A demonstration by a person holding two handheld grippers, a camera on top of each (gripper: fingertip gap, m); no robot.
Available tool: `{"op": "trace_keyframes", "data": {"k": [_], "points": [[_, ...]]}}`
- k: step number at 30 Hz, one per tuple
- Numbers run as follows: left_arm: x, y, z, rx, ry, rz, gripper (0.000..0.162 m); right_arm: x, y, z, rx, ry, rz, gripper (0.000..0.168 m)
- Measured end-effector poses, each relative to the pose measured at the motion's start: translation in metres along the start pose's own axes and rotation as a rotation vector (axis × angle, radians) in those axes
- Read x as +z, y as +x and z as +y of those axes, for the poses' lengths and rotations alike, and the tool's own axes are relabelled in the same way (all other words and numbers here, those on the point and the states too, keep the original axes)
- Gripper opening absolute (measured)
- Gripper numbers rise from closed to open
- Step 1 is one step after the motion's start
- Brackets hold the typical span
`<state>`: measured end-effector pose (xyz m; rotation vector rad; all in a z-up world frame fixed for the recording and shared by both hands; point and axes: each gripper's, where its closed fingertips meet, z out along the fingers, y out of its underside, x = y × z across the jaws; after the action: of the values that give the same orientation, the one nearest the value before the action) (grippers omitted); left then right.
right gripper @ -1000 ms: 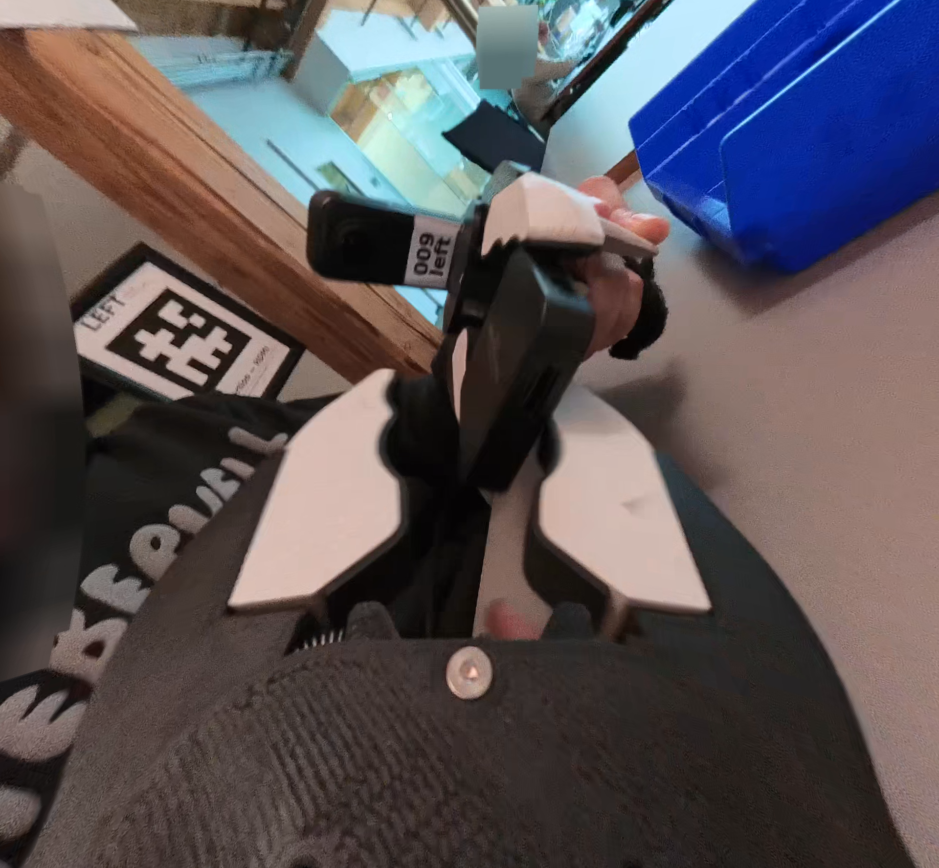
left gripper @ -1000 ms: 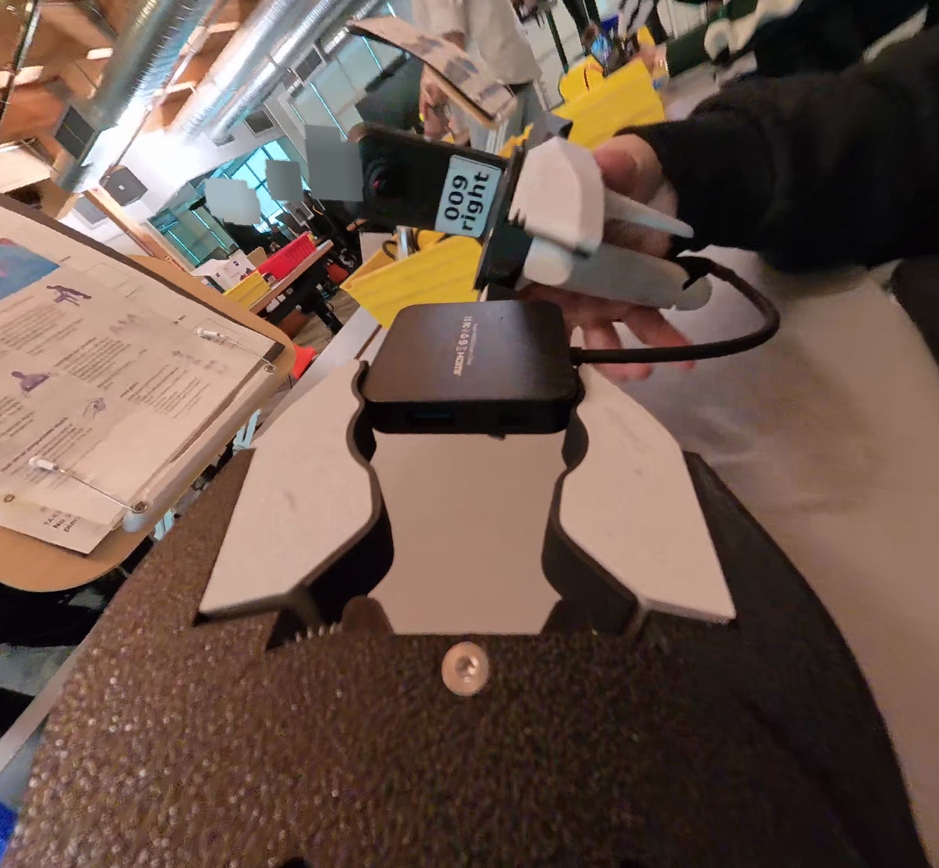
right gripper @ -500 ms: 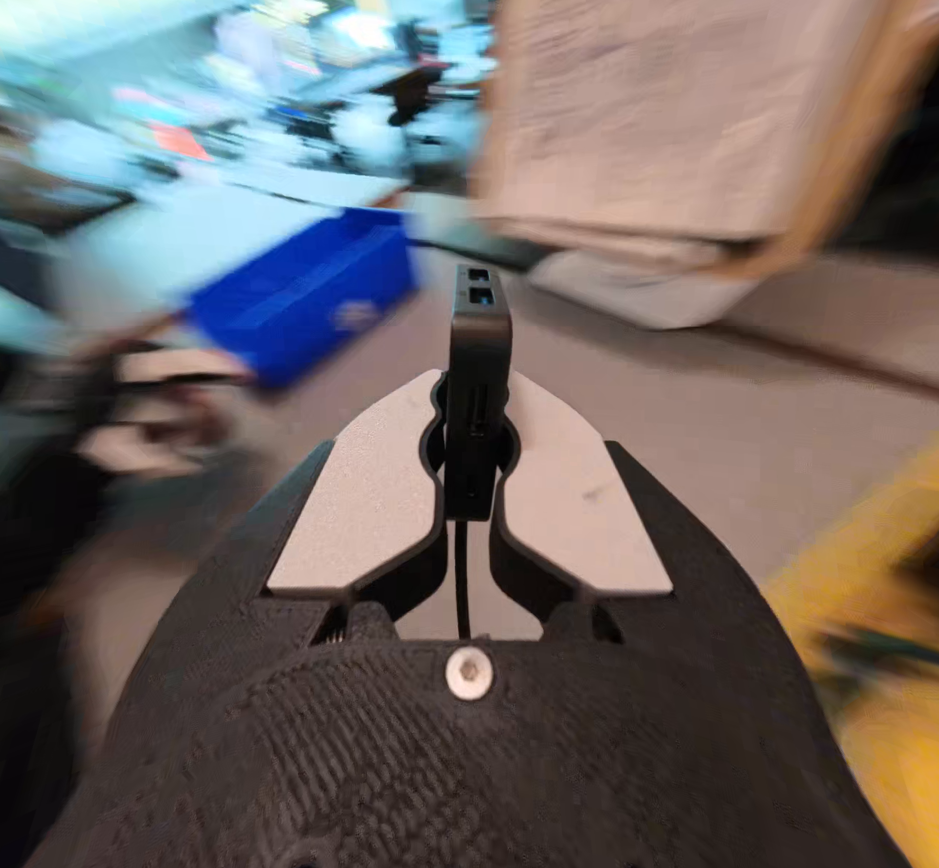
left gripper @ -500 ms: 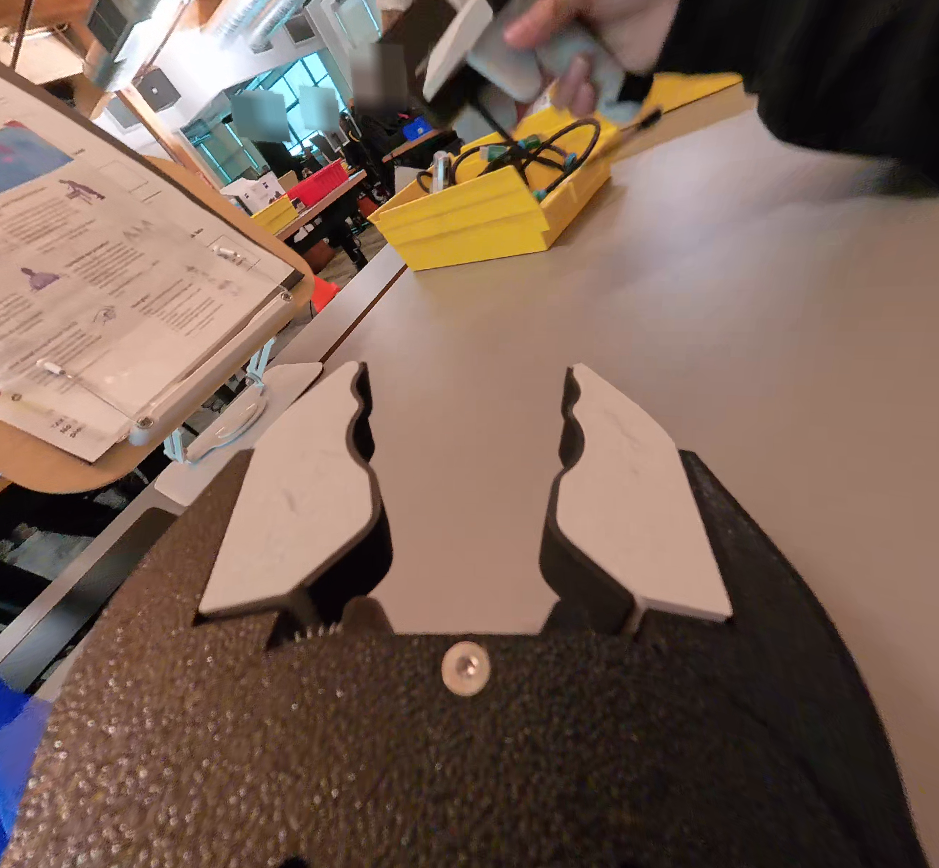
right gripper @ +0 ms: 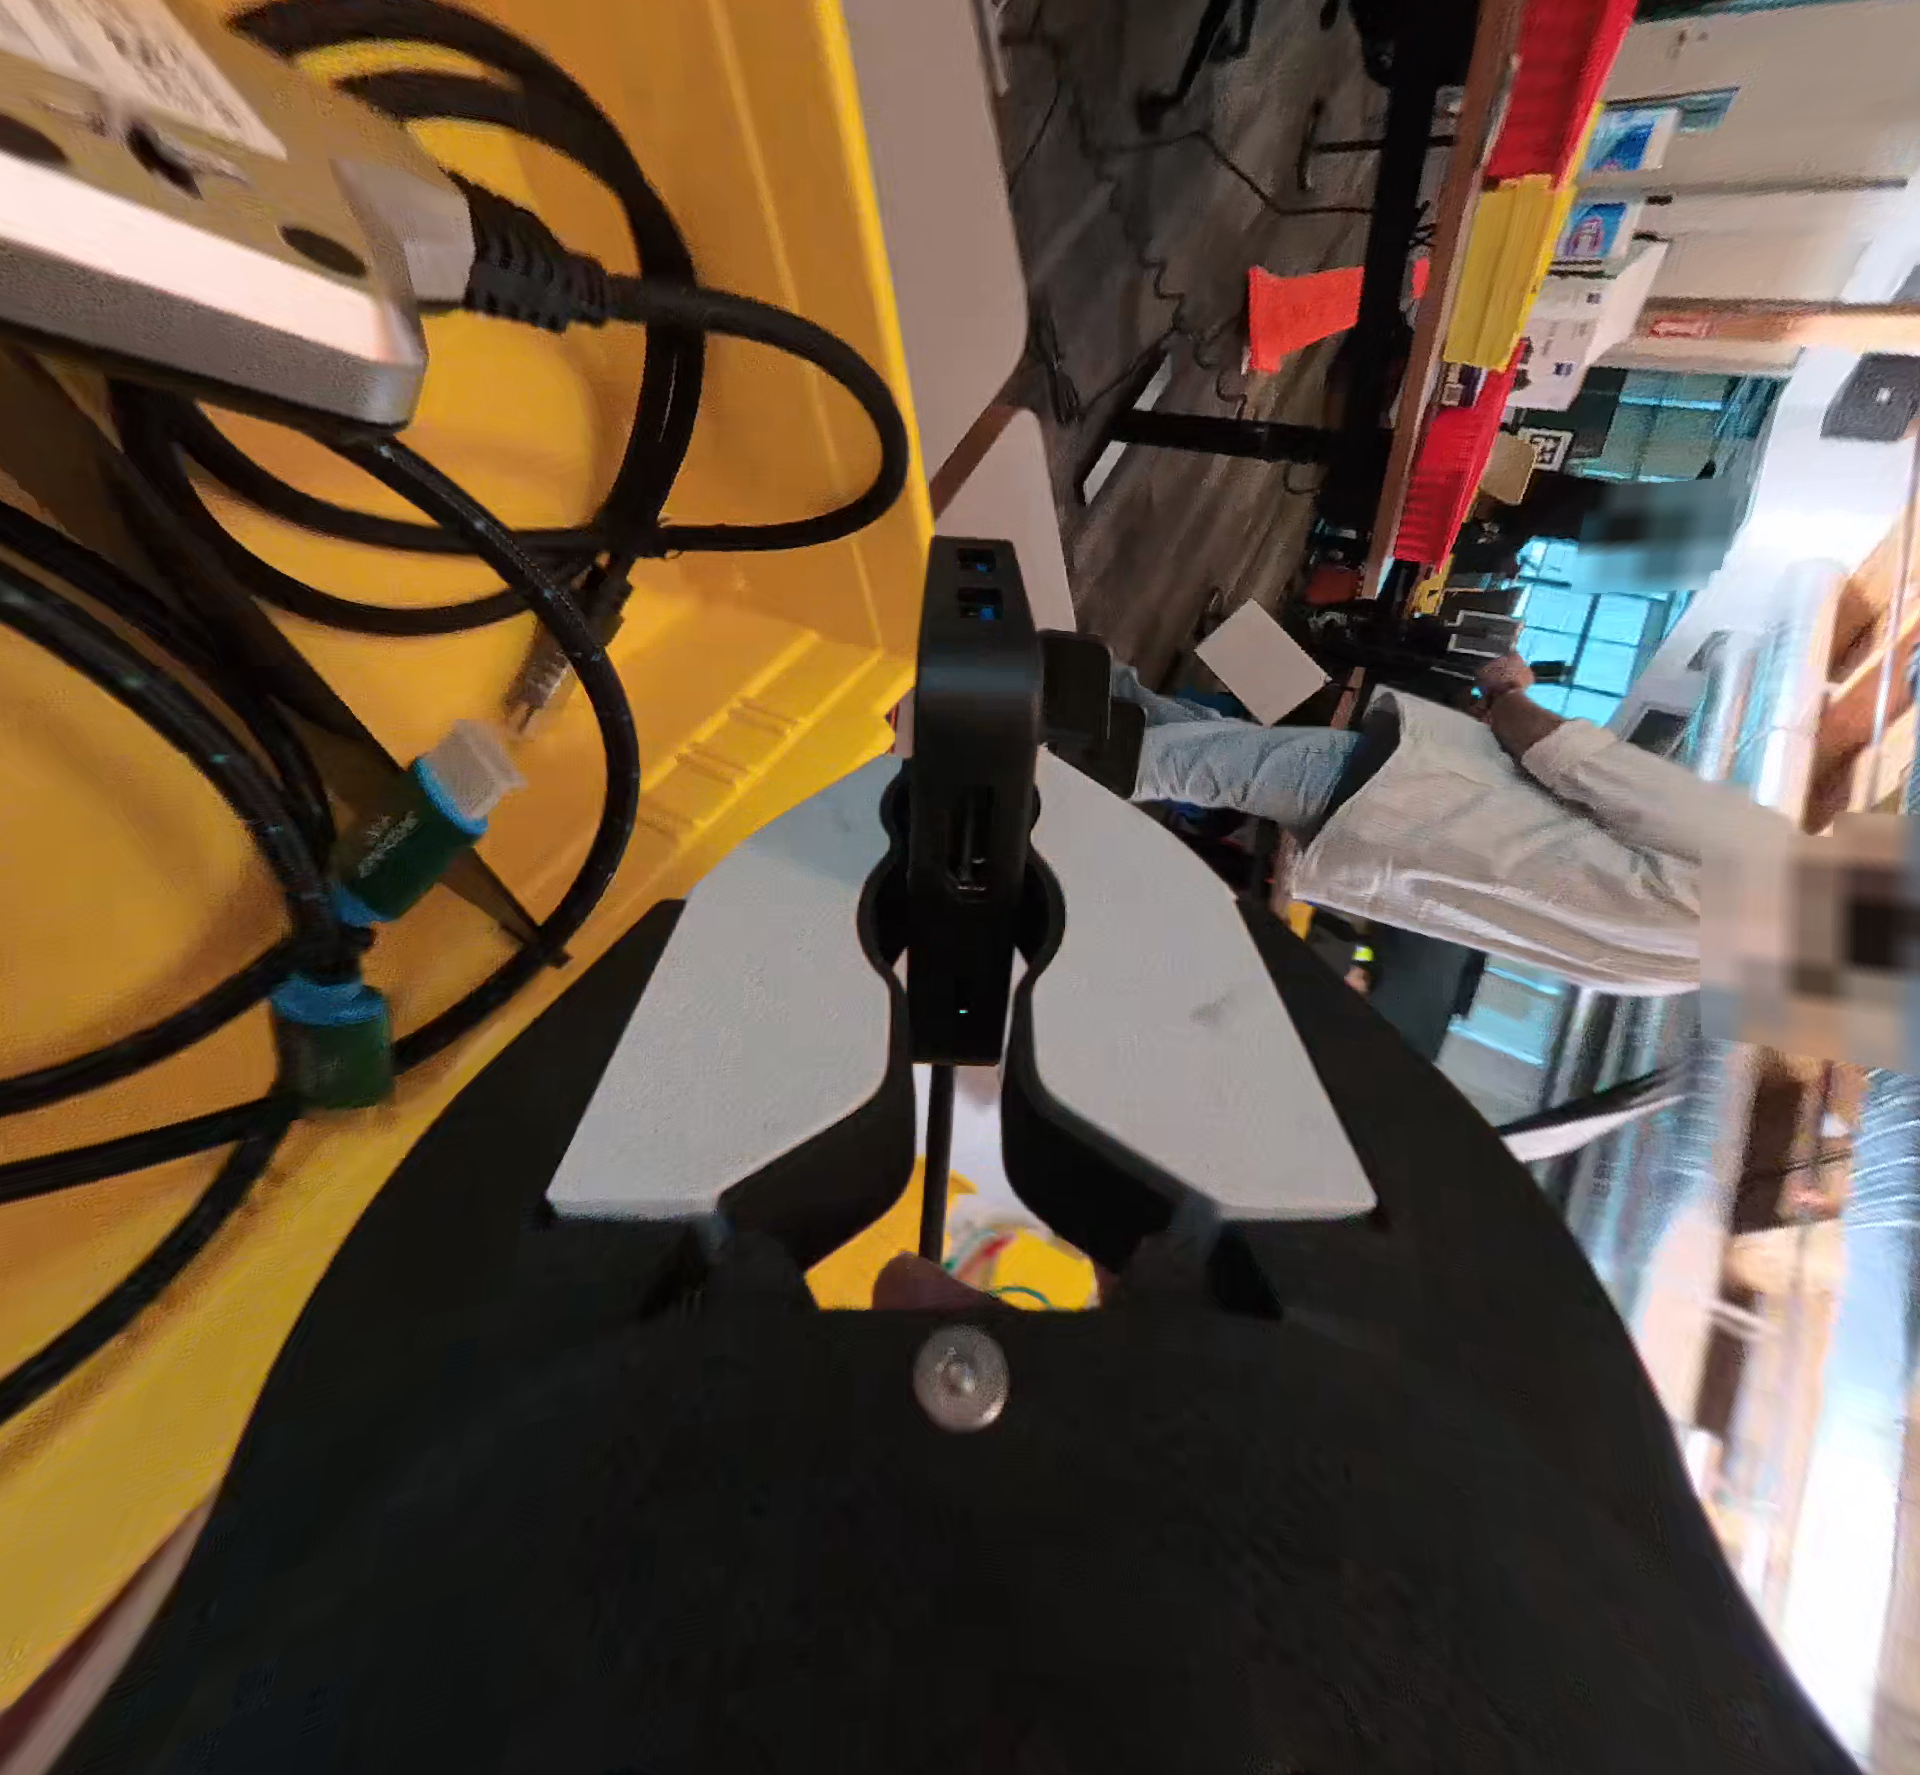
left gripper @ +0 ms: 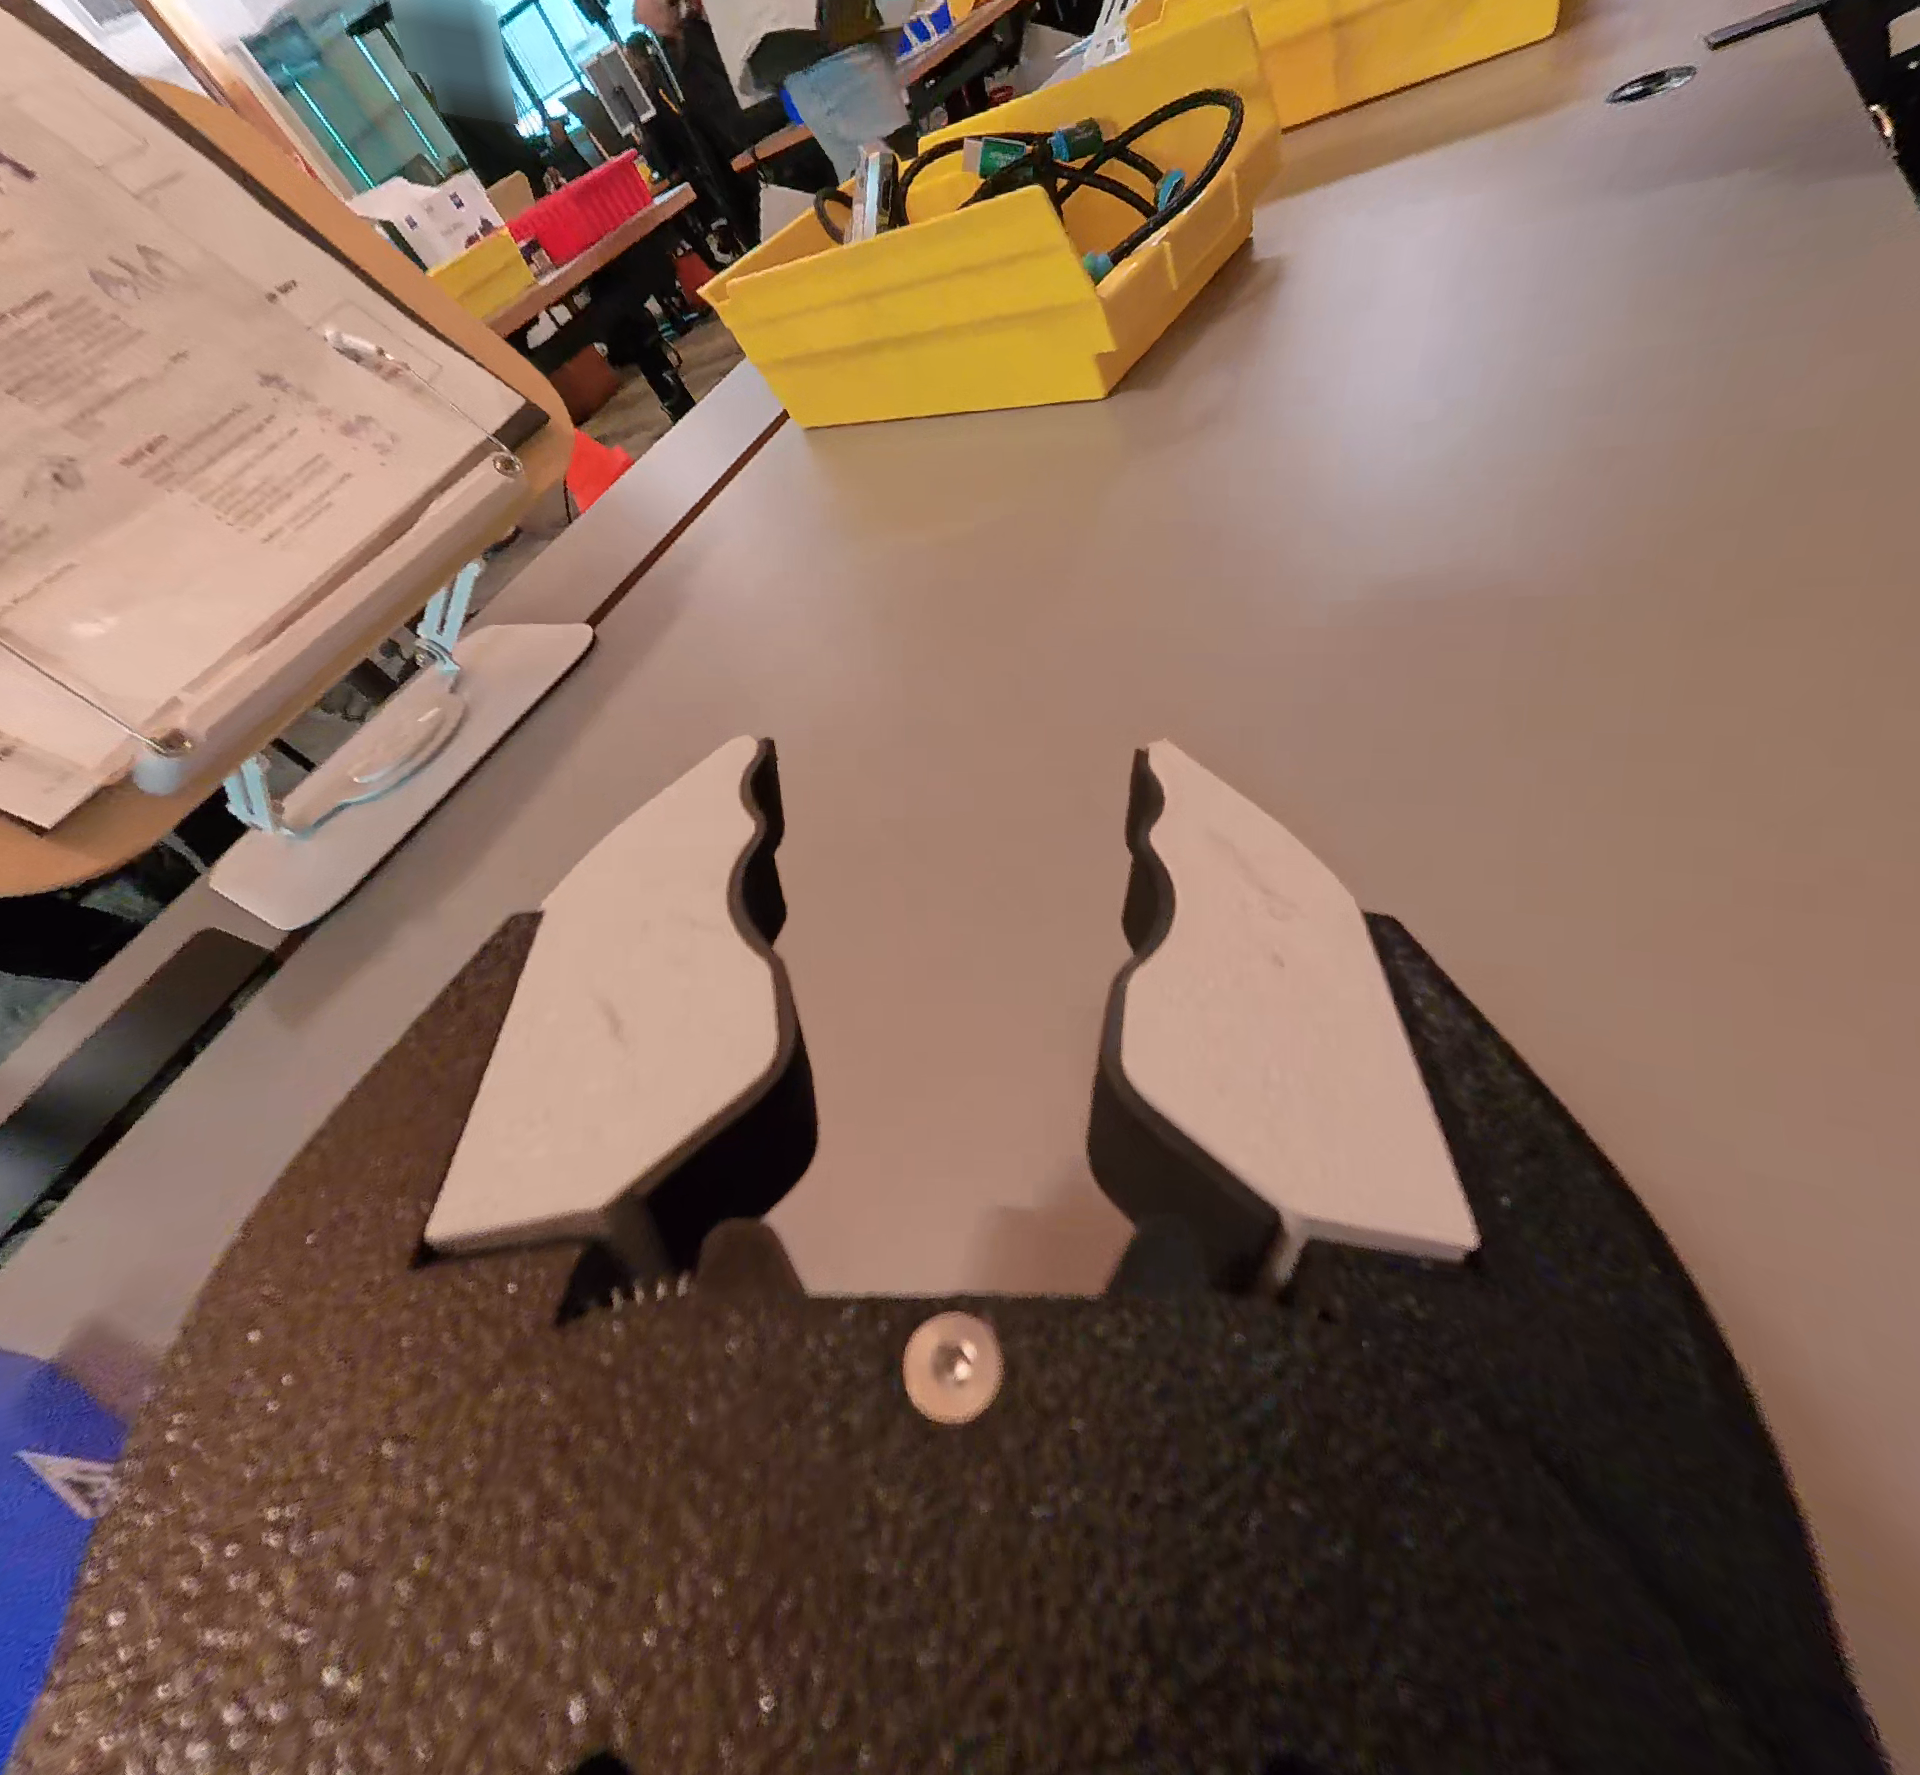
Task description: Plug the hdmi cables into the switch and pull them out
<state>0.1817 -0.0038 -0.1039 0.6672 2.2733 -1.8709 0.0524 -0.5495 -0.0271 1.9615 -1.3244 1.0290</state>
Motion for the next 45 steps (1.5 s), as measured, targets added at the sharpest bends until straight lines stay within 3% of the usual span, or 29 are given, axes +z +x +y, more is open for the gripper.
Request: {"op": "trace_keyframes", "data": {"k": [3, 5, 10, 14, 18, 21, 26, 29, 32, 35, 38, 41, 43, 44, 45], "points": [[0.001, 0.002, -0.003, -0.038, 0.01, 0.026, 0.063, 0.027, -0.015, 0.004, -0.106, -0.061, -0.07, 0.015], [0.003, 0.004, -0.007, -0.063, 0.009, 0.041, 0.063, 0.041, -0.032, 0.001, -0.125, -0.018, -0.162, 0.018], [0.01, 0.011, -0.014, -0.074, -0.029, 0.056, 0.065, 0.043, -0.029, -0.009, -0.093, 0.093, -0.22, 0.058], [0.026, 0.018, -0.019, -0.068, -0.068, 0.06, 0.065, 0.027, -0.008, -0.015, -0.027, 0.195, -0.159, 0.051], [0.053, 0.034, -0.031, -0.137, -0.063, 0.124, 0.066, 0.013, -0.043, -0.016, -0.126, 0.25, -0.26, 0.024], [0.071, 0.043, -0.044, -0.17, -0.084, 0.158, 0.066, 0.009, -0.041, -0.008, -0.11, 0.179, -0.15, 0.042], [0.098, 0.046, -0.065, -0.124, -0.118, 0.147, 0.065, -0.054, -0.015, 0.006, 0.207, 0.346, -0.034, 0.043], [0.131, 0.046, -0.073, -0.137, -0.135, 0.127, 0.066, -0.108, -0.035, 0.039, 0.545, 0.401, -0.057, 0.048], [0.185, 0.041, -0.083, -0.226, -0.128, 0.082, 0.067, -0.149, -0.07, 0.054, 0.798, 0.567, 0.037, 0.048], [0.249, 0.039, -0.098, -0.361, -0.14, 0.04, 0.072, -0.149, -0.099, 0.052, 0.886, 0.631, -0.101, 0.054], [0.303, 0.032, -0.121, -0.488, -0.139, -0.036, 0.08, -0.135, -0.083, 0.085, 1.024, 0.445, 0.072, 0.056], [0.35, 0.018, -0.107, -0.495, -0.273, -0.141, 0.081, -0.143, -0.084, 0.079, 0.987, 0.471, 0.044, 0.064], [0.369, 0.013, -0.083, -0.496, -0.404, -0.185, 0.071, -0.152, -0.077, 0.073, 0.996, 0.521, 0.055, 0.064], [0.374, 0.011, -0.072, -0.468, -0.445, -0.182, 0.046, -0.157, -0.075, 0.068, 0.988, 0.548, 0.053, 0.064], [0.375, 0.01, -0.068, -0.459, -0.442, -0.172, 0.037, -0.162, -0.076, 0.062, 0.974, 0.568, 0.039, 0.064]]}}
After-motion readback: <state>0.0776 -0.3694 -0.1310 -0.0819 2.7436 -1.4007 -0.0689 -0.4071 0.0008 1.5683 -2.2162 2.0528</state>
